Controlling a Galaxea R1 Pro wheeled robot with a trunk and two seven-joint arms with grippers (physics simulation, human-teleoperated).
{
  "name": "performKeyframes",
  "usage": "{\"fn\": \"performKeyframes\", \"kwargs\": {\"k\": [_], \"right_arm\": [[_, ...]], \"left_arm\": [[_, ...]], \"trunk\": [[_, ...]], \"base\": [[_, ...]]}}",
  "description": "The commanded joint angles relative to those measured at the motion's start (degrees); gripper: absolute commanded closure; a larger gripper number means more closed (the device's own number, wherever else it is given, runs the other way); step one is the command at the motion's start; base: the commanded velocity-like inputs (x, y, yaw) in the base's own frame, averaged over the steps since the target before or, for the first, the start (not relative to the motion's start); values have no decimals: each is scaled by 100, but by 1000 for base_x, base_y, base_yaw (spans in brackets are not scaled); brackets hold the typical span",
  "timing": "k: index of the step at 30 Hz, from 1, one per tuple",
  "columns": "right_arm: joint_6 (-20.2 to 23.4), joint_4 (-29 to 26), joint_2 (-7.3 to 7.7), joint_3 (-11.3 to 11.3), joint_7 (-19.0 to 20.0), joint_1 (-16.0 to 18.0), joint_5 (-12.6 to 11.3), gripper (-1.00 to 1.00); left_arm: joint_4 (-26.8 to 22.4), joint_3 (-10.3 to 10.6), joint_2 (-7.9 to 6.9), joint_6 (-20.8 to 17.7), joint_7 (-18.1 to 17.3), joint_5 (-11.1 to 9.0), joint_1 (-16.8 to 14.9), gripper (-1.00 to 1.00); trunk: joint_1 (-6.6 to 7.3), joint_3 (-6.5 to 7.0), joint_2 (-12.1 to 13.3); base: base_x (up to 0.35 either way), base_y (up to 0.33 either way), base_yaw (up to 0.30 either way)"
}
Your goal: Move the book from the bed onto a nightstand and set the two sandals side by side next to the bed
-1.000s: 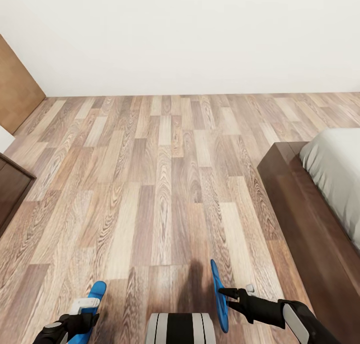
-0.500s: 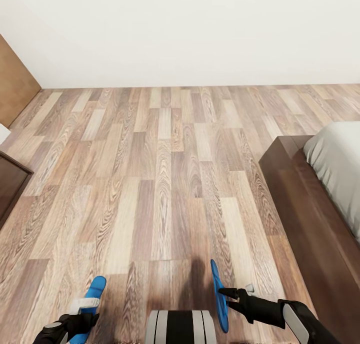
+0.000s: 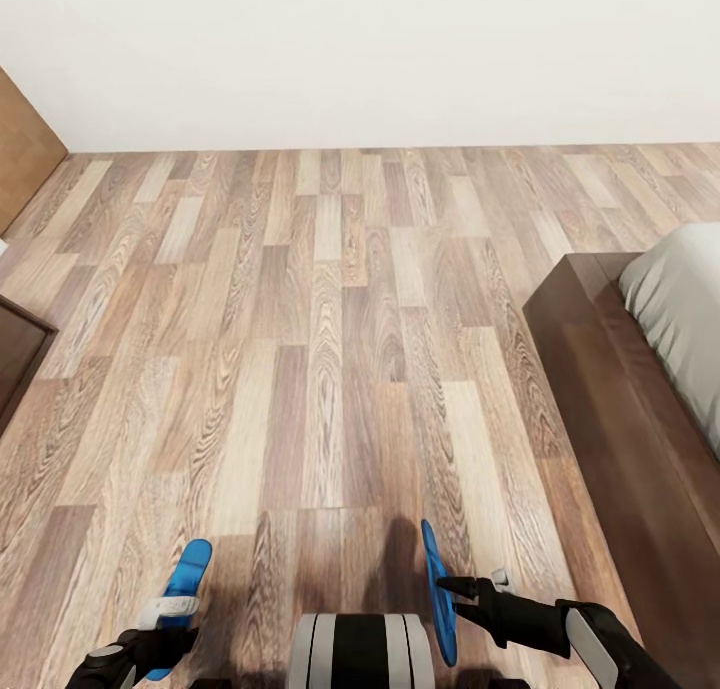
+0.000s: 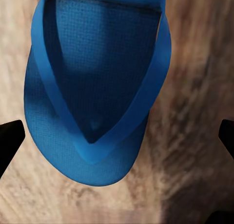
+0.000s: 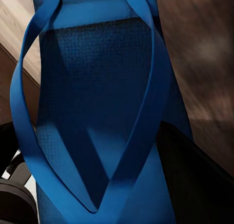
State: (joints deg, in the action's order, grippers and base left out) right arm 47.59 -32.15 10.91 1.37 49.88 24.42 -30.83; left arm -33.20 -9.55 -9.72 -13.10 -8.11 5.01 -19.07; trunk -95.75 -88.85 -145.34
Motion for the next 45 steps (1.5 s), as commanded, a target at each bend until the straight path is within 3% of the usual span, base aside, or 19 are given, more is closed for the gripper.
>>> {"fn": "performKeyframes", "kwargs": {"k": [1,12,24,45], "right_arm": [[31,-1,-1,12,5,1,-2,100],[31,1,7,12,5,1,-2,100],[31,-1,5,12,10,1,-2,100],[31,0,-1,12,13,1,-2,100]], "left_arm": [[-11,-38,5,-29,-50,53,-1,-100],[-501,-22,26,-166,-34,59,-11,-100],[-570,-17,34,-432,-33,70,-232,-100],[-497,-9,49,-118,-10,70,-247,-100]], "trunk": [[1,-3,-1],[1,-3,-1],[1,-3,-1],[1,-3,-1]], "base": [[0,0,0],[0,0,0],[0,0,0],[0,0,0]]}}
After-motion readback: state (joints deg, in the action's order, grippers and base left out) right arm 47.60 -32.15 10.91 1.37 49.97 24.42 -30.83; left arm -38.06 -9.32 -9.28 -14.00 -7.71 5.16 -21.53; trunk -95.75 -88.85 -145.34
